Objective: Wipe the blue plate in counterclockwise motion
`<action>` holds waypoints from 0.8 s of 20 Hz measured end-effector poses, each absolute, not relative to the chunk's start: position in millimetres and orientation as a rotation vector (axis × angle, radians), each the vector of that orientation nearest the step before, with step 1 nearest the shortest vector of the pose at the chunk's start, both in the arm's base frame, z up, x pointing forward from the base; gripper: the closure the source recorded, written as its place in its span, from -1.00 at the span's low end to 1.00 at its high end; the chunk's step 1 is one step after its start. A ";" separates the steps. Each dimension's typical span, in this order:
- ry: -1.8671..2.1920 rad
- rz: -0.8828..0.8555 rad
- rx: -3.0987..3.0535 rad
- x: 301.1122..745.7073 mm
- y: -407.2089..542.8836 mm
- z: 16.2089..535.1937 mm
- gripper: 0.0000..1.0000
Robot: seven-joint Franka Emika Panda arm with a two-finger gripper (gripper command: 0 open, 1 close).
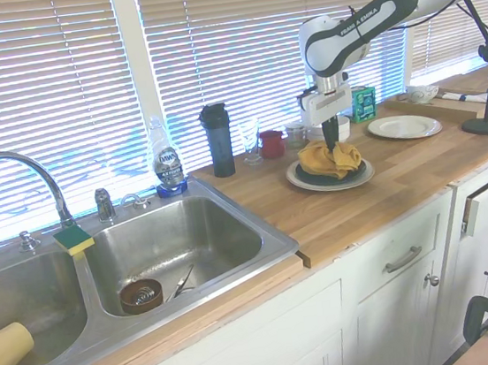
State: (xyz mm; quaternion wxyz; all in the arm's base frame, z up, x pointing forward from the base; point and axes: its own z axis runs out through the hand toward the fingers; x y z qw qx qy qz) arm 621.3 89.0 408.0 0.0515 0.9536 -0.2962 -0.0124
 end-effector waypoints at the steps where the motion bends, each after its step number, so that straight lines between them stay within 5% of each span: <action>1: -0.886 -0.027 2.906 622.0 94.6 410.9 1.00; 16: -0.751 0.100 2.900 585.4 133.7 386.4 1.00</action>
